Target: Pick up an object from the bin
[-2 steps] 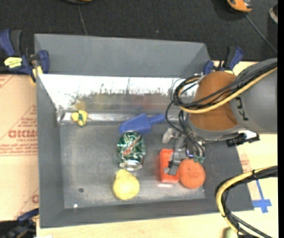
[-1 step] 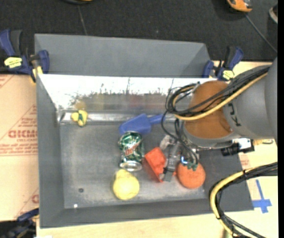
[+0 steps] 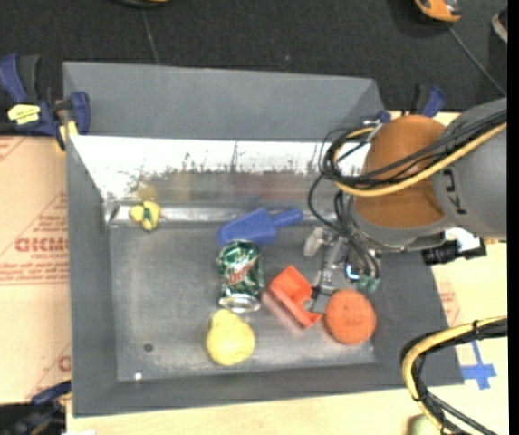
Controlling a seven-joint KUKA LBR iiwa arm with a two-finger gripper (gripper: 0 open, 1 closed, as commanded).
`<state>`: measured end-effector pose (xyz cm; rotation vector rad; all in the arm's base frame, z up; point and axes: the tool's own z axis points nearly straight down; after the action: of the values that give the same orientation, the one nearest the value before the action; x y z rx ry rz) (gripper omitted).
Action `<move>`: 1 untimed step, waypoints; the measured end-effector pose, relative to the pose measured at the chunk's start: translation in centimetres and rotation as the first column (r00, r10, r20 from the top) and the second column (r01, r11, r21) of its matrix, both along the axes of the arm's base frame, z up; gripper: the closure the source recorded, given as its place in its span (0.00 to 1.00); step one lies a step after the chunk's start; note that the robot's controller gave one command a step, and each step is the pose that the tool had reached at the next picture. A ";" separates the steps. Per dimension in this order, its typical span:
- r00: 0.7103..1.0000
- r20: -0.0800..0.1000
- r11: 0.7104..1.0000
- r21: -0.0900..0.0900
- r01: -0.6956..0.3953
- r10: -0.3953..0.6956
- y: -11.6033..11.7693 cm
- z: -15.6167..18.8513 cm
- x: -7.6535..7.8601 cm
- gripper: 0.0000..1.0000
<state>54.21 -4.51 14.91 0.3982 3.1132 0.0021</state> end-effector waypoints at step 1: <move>0.996 0.015 0.996 -0.003 -0.087 0.087 1.2 0.8 0.8 0.00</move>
Offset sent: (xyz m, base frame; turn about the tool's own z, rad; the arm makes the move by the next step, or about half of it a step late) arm -0.0088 0.0201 0.0106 -0.1288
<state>54.96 -3.28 15.74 0.2604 3.1125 0.0015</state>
